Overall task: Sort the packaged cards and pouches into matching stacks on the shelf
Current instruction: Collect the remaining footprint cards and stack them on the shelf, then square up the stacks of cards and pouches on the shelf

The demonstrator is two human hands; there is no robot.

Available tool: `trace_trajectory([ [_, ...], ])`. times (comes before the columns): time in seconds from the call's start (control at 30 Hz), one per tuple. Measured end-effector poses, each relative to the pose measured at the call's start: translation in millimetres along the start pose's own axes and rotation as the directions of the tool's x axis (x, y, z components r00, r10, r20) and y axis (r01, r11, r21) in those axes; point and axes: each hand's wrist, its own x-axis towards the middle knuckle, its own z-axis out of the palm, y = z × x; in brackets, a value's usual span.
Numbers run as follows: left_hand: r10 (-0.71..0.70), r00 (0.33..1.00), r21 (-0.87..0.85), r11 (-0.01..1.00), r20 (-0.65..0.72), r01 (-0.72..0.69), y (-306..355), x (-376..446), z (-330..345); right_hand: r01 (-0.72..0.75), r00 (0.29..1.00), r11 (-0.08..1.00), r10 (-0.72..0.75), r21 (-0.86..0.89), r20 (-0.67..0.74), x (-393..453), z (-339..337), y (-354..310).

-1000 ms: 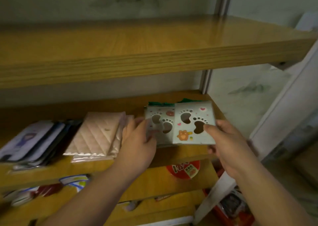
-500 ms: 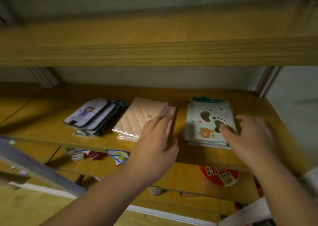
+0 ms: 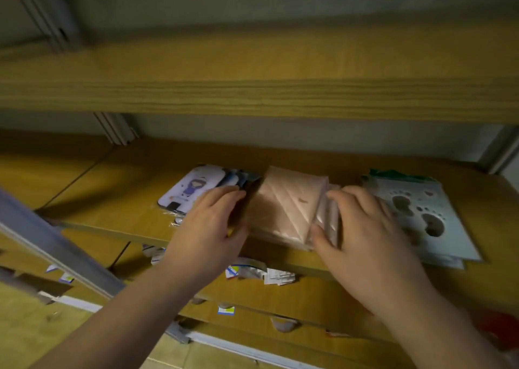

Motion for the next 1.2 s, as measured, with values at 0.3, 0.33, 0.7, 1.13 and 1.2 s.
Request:
trace_trajectory([
  [0.3, -0.093, 0.996, -0.049, 0.995, -0.002, 0.093, -123.9, 34.4, -42.3, 0.057, 0.997, 0.992, -0.052, 0.108, -0.054, 46.3, 58.1, -140.1],
  [0.33, -0.124, 0.992, -0.069, 0.990, 0.028, 0.126, -135.6, 40.0, -43.8, 0.025, 0.999, 0.989, -0.022, 0.144, -0.027, 52.6, 69.2, -152.3],
  [0.7, -0.010, 0.887, -0.609, 0.724, 0.461, 0.324, -163.0, 56.4, -33.7, -0.496, 0.868, 0.803, 0.472, 0.331, 0.154, 85.6, 144.9, -189.3],
  [1.13, -0.031, 0.616, -0.617, -0.041, 0.787, 0.786, -171.8, 89.9, -53.1, -0.515, 0.780, 0.372, 0.577, 0.773, 0.242, 81.3, 153.5, -189.4],
  [1.2, -0.037, 0.632, -0.632, -0.018, 0.774, 0.774, -172.8, 93.6, -50.5, -0.467, 0.801, 0.373, 0.562, 0.801, 0.205, 79.4, 155.6, -194.7],
])
